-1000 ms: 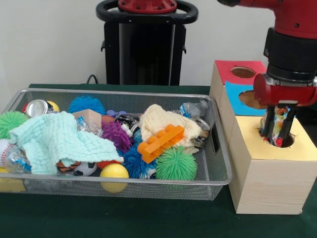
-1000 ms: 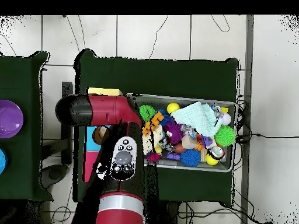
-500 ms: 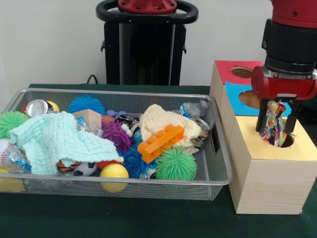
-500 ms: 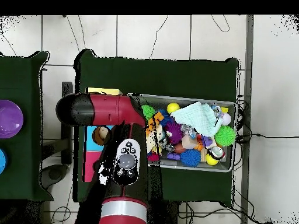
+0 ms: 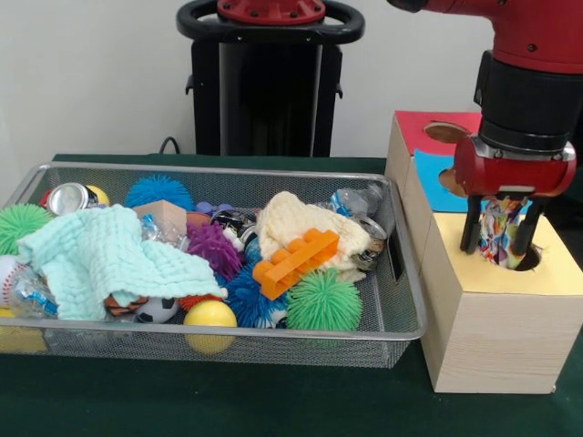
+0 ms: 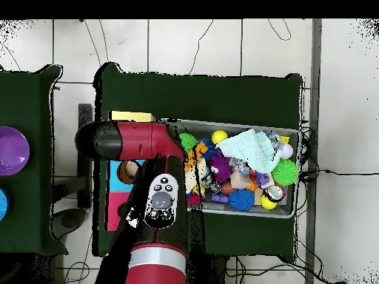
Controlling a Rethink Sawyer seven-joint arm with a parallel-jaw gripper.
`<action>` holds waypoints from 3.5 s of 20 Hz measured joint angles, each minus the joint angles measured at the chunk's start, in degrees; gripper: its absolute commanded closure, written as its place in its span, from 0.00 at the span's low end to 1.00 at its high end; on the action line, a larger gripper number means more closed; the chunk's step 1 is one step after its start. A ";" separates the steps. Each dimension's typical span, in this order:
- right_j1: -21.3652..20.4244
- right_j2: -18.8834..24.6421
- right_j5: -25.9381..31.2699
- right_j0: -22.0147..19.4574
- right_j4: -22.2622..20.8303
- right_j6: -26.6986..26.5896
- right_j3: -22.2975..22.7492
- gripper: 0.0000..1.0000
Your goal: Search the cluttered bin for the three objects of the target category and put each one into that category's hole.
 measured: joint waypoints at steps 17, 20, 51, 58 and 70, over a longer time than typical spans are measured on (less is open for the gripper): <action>0.42 -1.56 -0.05 0.80 -0.28 0.01 -0.32 0.00; 0.40 -1.55 -0.28 0.79 -0.28 0.01 -0.27 0.00; -0.42 -1.92 -5.25 2.71 -0.29 0.01 -0.12 0.00; 1.26 -3.47 2.95 4.04 -0.21 0.01 -2.33 0.00; 6.32 -8.59 13.06 6.59 -0.28 0.83 -10.22 0.00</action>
